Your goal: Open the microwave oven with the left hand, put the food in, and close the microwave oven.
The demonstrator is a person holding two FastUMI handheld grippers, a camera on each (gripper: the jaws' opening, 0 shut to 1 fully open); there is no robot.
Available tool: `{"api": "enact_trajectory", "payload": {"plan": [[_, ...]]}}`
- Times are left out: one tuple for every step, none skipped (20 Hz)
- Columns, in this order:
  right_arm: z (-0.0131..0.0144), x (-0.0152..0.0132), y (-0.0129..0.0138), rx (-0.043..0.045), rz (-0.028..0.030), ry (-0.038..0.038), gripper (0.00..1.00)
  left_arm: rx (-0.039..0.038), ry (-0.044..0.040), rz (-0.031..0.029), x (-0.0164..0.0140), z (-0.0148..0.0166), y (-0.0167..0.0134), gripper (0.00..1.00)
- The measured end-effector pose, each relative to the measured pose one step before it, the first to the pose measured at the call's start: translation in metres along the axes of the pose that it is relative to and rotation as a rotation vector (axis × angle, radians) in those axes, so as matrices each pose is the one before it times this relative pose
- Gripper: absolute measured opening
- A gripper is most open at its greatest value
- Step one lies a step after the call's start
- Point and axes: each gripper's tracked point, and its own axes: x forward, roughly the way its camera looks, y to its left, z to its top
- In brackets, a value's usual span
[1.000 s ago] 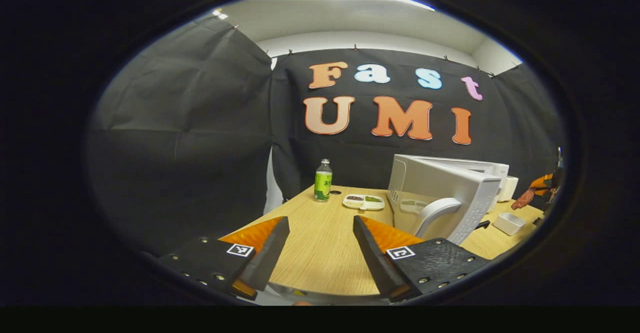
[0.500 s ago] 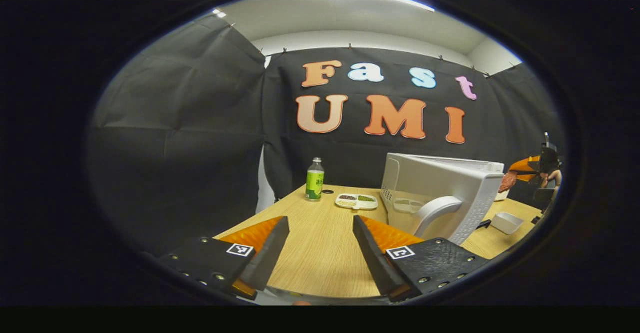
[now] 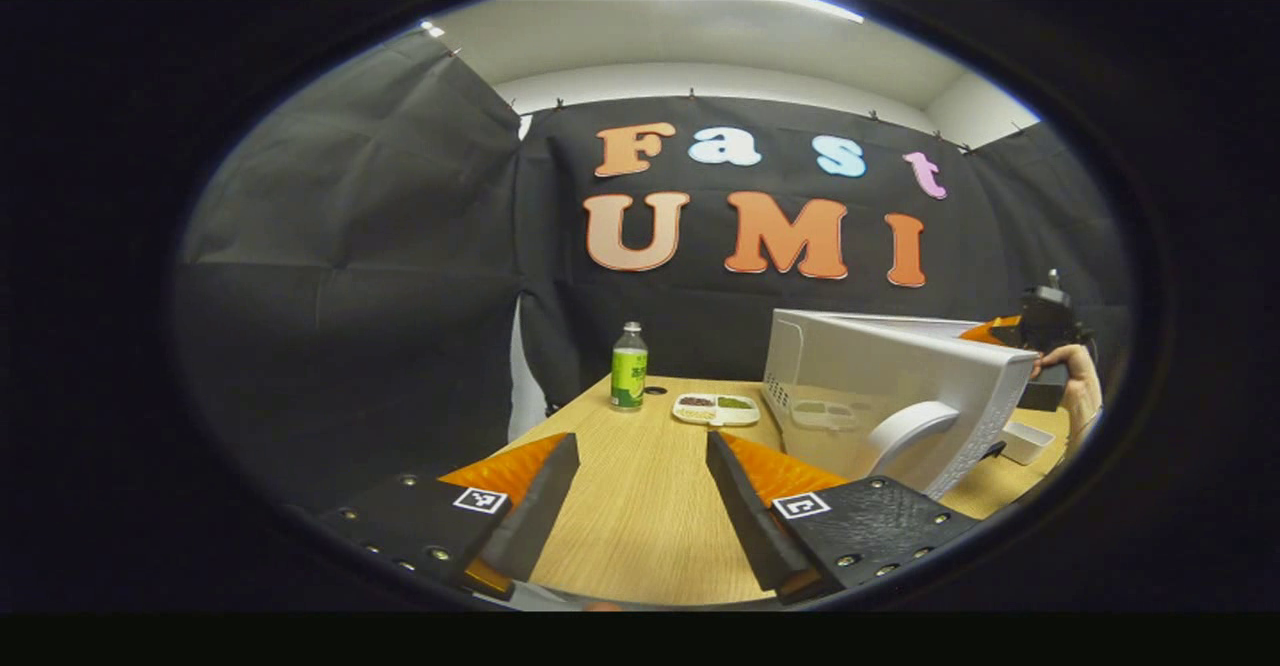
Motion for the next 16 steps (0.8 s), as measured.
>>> {"api": "enact_trajectory", "payload": {"plan": [[-0.00548, 0.01007, 0.00066, 0.00611, -0.00267, -0.00590, 0.08, -0.00621, 0.00159, -0.00731, 0.00171, -0.00089, -0.00169, 0.80], [-0.00279, 0.00991, 0.00215, 0.00856, -0.00504, -0.01924, 0.08, -0.00214, 0.00064, -0.00588, 0.00191, -0.00034, -0.00058, 0.80], [-0.00310, 0.00949, 0.00056, -0.00339, -0.00440, -0.01692, 0.08, 0.00125, -0.00080, -0.00210, 0.00051, 0.00016, 0.00003, 0.80], [-0.00316, 0.01079, -0.00186, -0.00233, -0.00867, -0.02267, 0.08, 0.00243, -0.00055, -0.00442, 0.00101, -0.00030, -0.00123, 0.81], [-0.00371, 0.00697, -0.00184, -0.00049, -0.00809, -0.00900, 0.08, -0.00238, -0.00049, -0.00261, 0.00140, -0.00004, -0.00081, 0.81], [-0.00421, 0.00742, 0.00037, 0.00147, -0.00733, -0.01188, 0.08, -0.00591, -0.00026, -0.00733, 0.00103, -0.00116, -0.00145, 0.81], [-0.00351, 0.00733, -0.00121, -0.00132, -0.00426, -0.01868, 0.08, -0.00640, 0.00263, -0.00690, 0.00194, -0.00041, -0.00104, 0.80], [-0.00427, 0.00805, -0.00296, -0.00756, -0.00755, -0.01279, 0.08, -0.00327, 0.00476, -0.00601, 0.00245, -0.00252, 0.00031, 0.81], [-0.00309, 0.00772, -0.00423, -0.00747, -0.01097, -0.01298, 0.08, 0.00014, 0.00521, -0.00354, 0.00180, -0.00126, 0.00016, 0.81], [-0.00192, 0.00808, -0.00442, -0.00660, -0.01129, -0.01599, 0.08, 0.00348, 0.00128, 0.00072, 0.00013, -0.00049, 0.00244, 0.80], [-0.00214, 0.00909, -0.00387, -0.01103, -0.00819, -0.00885, 0.08, 0.00459, -0.00196, 0.00258, 0.00125, 0.00127, 0.00181, 0.80], [-0.00308, 0.00746, -0.00568, -0.00132, -0.01547, -0.00267, 0.08, 0.00274, -0.00133, 0.00273, 0.00218, 0.00016, 0.00131, 0.80], [-0.00123, 0.00738, -0.00684, -0.00249, -0.01791, -0.00128, 0.08, 0.00022, -0.00018, 0.00100, 0.00155, -0.00007, 0.00108, 0.80], [0.00118, 0.00794, -0.00553, -0.01516, -0.01762, -0.01144, 0.10, 0.00042, 0.00062, 0.00226, -0.00136, -0.00016, 0.00296, 0.80], [-0.00067, 0.00581, -0.00819, -0.03691, -0.02226, -0.00492, 0.11, 0.00137, 0.00094, 0.00251, 0.00100, -0.00058, 0.00159, 0.80], [0.00257, 0.00172, -0.00160, -0.02369, -0.00110, -0.00431, 0.13, 0.00055, 0.00213, 0.00313, 0.00109, -0.00139, 0.00148, 0.80]]}}
